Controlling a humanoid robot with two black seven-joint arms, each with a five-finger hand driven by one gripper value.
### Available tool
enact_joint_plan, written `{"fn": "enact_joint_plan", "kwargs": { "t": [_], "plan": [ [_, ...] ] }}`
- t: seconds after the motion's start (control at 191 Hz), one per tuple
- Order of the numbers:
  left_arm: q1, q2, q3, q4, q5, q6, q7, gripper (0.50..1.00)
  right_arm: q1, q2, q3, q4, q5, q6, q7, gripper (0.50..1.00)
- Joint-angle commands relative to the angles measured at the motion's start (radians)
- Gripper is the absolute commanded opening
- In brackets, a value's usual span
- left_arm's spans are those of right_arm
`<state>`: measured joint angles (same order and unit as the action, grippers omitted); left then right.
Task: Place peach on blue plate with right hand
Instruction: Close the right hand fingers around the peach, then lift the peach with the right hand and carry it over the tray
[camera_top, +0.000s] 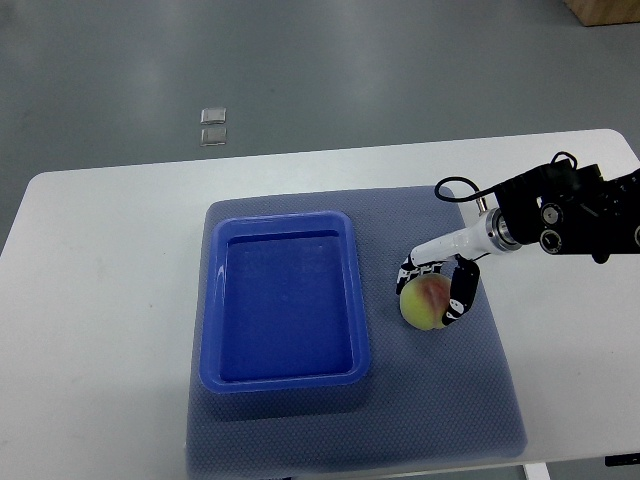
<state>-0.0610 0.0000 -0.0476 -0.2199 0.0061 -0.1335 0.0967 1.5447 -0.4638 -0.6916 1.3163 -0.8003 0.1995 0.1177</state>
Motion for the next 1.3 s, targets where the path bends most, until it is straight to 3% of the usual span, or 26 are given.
{"fn": "enact_joint_plan", "kwargs": {
  "t": [0.0, 0.105, 0.11, 0.341, 0.435, 0.603, 0.766, 0.771, 0.849, 0.897, 0.902, 0.912, 0.981, 1.033, 1.038, 1.138, 1.295],
  "plan": [
    [0.001, 0.000, 0.000, 0.007, 0.002, 0.000, 0.000, 1.000, 0.018, -0.036, 0.006, 0.001, 0.003, -0.002, -0.001, 0.519],
    [0.000, 0.000, 0.000, 0.007, 0.000, 0.000, 0.000, 1.000, 0.068, -0.058, 0.032, 0.006, 0.006, 0.011, -0.003, 0.500],
    [0.001, 0.000, 0.000, 0.007, 0.000, 0.000, 0.000, 1.000, 0.127, -0.079, 0.055, 0.018, 0.013, 0.023, -0.003, 0.500],
    [0.000, 0.000, 0.000, 0.007, 0.000, 0.000, 0.000, 1.000, 0.390, -0.162, 0.089, 0.044, 0.026, 0.156, -0.001, 0.500],
    [0.001, 0.000, 0.000, 0.007, 0.000, 0.000, 0.000, 1.000, 0.486, -0.220, 0.132, 0.040, 0.035, 0.264, -0.001, 0.500],
    [0.000, 0.000, 0.002, 0.007, 0.000, 0.000, 0.000, 1.000, 0.542, -0.222, 0.136, 0.038, 0.035, 0.293, -0.003, 0.500],
    [0.000, 0.000, 0.005, 0.005, 0.002, 0.000, 0.000, 1.000, 0.526, -0.134, 0.138, 0.024, 0.039, 0.250, -0.006, 0.500],
    [0.000, 0.000, 0.005, 0.005, 0.002, -0.001, 0.000, 1.000, 0.516, -0.077, 0.138, 0.005, 0.046, 0.218, -0.007, 0.500],
    [0.000, 0.000, 0.005, 0.005, 0.002, -0.001, 0.000, 1.000, 0.479, 0.023, 0.139, -0.040, 0.075, 0.173, -0.007, 0.500],
    [0.000, 0.000, 0.005, 0.005, 0.002, -0.001, 0.000, 1.000, 0.479, 0.024, 0.139, -0.040, 0.075, 0.173, -0.007, 0.500],
    [0.001, 0.000, 0.005, 0.004, 0.003, -0.001, 0.000, 1.000, 0.447, 0.107, 0.139, -0.089, 0.099, 0.144, -0.007, 0.500],
    [0.001, 0.000, 0.005, 0.002, 0.003, -0.001, 0.000, 1.000, 0.437, 0.128, 0.139, -0.104, 0.104, 0.138, -0.007, 0.500],
    [0.000, 0.000, 0.005, -0.004, 0.003, -0.001, 0.000, 1.000, 0.388, 0.240, 0.144, -0.181, 0.116, 0.123, -0.007, 0.500],
    [0.000, 0.000, 0.005, -0.004, 0.003, -0.001, 0.000, 1.000, 0.388, 0.240, 0.144, -0.181, 0.116, 0.123, -0.007, 0.500],
    [0.001, 0.000, 0.005, -0.007, 0.005, -0.005, 0.000, 1.000, 0.340, 0.323, 0.161, -0.249, 0.116, 0.121, -0.007, 0.500],
    [0.000, 0.000, 0.005, -0.009, 0.005, -0.011, 0.000, 1.000, 0.242, 0.462, 0.188, -0.383, 0.116, 0.118, -0.007, 0.500],
    [0.000, 0.000, 0.005, -0.010, 0.005, -0.012, 0.000, 1.000, 0.121, 0.464, 0.190, -0.514, 0.105, 0.113, -0.007, 0.500]
  ]
}}
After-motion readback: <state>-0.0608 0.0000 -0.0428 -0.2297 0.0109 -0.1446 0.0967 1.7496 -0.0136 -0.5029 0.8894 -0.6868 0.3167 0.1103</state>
